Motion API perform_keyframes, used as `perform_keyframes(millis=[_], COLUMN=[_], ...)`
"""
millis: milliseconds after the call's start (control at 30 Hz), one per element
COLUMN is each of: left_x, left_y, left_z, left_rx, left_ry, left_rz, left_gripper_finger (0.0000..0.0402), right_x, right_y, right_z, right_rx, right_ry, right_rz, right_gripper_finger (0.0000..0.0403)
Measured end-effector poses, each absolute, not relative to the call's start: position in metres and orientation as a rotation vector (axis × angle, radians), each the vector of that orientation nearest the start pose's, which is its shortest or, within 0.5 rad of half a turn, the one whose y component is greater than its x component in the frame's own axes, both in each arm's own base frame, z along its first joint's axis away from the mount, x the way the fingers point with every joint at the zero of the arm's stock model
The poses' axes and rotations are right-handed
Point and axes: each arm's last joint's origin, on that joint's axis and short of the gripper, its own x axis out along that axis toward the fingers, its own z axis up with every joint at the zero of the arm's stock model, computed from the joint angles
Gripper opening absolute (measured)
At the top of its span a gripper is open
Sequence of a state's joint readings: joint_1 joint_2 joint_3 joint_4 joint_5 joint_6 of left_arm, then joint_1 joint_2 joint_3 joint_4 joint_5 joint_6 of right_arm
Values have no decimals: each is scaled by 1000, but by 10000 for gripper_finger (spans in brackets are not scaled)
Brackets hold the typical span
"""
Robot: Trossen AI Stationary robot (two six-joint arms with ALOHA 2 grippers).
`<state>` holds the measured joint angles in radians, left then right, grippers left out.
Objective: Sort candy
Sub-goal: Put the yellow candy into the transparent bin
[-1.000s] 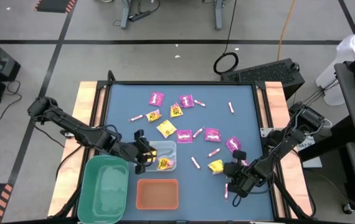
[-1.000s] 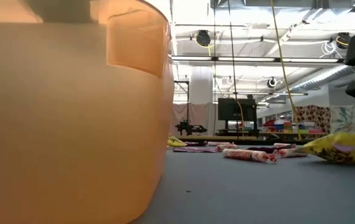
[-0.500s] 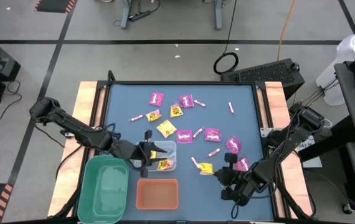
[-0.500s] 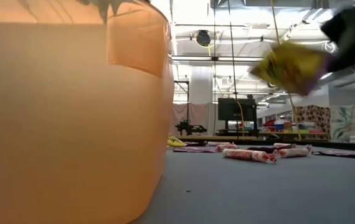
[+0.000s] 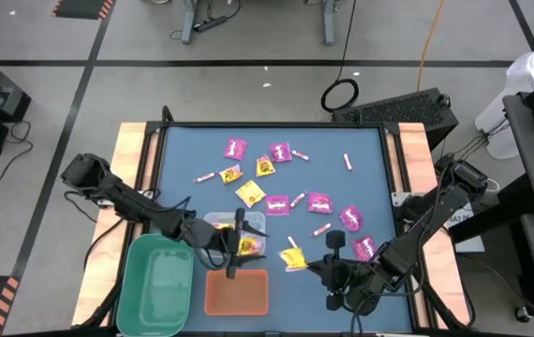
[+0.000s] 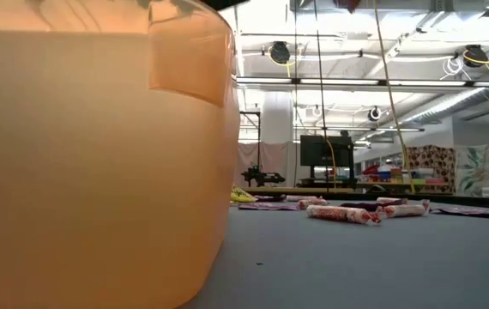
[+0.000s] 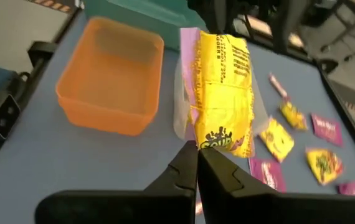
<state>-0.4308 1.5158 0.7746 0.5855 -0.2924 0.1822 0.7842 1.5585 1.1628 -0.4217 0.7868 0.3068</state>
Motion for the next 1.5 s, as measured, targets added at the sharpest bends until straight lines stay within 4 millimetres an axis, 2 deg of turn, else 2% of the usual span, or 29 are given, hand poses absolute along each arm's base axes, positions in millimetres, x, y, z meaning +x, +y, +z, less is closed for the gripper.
perform_keyframes(millis=[100, 300, 433, 600, 733, 933, 1400, 1500], left_x=[295, 297, 303, 313, 312, 313, 313, 312], left_y=[-130, -132, -135, -137, -140, -139, -139, -139], left_z=[235, 237, 235, 229, 229, 230, 226, 225], left_rx=[262, 275, 302, 375, 405, 428, 440, 441], left_ry=[89, 27, -32, -26, -38, -45, -8, 5], left_rz=[-176, -208, -203, -206, -250, -248, -256, -259], left_gripper_finger=[285, 287, 279, 267, 248, 193, 22, 5], right_x=[248, 256, 265, 271, 273, 273, 273, 272], right_y=[217, 213, 208, 202, 200, 199, 199, 199], right_z=[266, 270, 273, 274, 274, 274, 274, 274], right_rx=[-297, -297, -291, -298, -308, -312, -313, -290], right_ry=[546, 517, 504, 495, 500, 503, 506, 505], right_rz=[-77, -71, -25, -33, -41, -42, -43, -49], right_gripper_finger=[0, 0, 0, 0, 0, 0, 0, 0])
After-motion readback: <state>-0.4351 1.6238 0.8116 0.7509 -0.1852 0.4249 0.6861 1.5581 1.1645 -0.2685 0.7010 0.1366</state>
